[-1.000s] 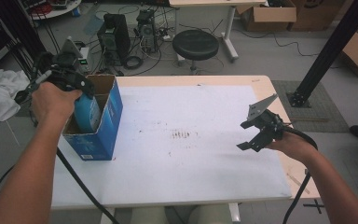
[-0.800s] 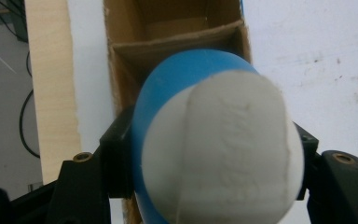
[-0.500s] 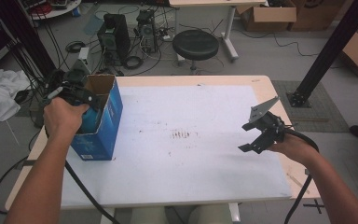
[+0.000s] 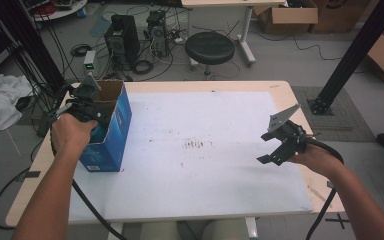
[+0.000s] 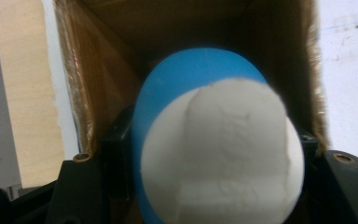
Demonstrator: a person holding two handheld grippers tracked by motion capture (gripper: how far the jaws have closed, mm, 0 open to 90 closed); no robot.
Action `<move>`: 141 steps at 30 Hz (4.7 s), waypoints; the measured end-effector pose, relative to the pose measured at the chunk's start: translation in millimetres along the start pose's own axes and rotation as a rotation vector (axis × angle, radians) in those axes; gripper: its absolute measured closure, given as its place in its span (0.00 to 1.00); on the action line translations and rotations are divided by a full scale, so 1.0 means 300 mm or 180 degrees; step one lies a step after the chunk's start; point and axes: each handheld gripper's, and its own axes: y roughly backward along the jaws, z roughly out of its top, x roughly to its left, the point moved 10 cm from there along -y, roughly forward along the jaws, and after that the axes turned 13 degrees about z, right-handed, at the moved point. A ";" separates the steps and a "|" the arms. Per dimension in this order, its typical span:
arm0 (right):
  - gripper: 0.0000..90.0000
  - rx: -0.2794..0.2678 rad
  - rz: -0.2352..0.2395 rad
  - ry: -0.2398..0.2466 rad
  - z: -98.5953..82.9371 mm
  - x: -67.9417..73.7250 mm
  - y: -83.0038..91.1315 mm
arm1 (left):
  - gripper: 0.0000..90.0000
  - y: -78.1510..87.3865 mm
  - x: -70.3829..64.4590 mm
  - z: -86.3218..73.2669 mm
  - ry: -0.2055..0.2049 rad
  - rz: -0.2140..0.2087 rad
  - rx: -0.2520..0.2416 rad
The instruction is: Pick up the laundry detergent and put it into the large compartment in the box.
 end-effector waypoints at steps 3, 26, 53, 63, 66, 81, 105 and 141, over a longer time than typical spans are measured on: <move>0.18 0.0005 0.0000 0.0005 -0.002 -0.001 0.000 | 0.42 -0.018 -0.002 -0.009 -0.0029 -0.0012 0.0044; 0.18 0.0031 0.0019 -0.0003 0.013 0.002 -0.014 | 0.37 -0.030 0.010 -0.012 0.0080 -0.0141 -0.0010; 0.18 0.0008 -0.0014 0.0035 0.020 0.020 0.006 | 0.31 0.086 0.058 0.015 0.0243 -0.0224 -0.0296; 0.18 -0.0002 -0.0025 0.0044 0.020 0.024 0.015 | 0.31 0.163 0.072 0.033 0.0178 -0.0215 -0.0418; 0.18 0.0008 -0.0028 0.0031 0.018 0.026 0.017 | 0.30 0.183 0.067 0.036 0.0138 -0.0219 -0.0425; 0.18 0.0009 -0.0045 0.0042 0.026 0.033 0.028 | 0.26 0.289 0.035 0.055 -0.0032 -0.0328 -0.0590; 0.18 0.0041 -0.0015 0.0044 0.042 0.042 0.015 | 0.21 0.357 -0.182 0.071 -0.0820 -0.0586 -0.0855; 0.18 0.0091 -0.0013 0.0041 0.071 0.050 0.012 | 0.22 0.362 -0.560 0.007 -0.2312 -0.0933 -0.0888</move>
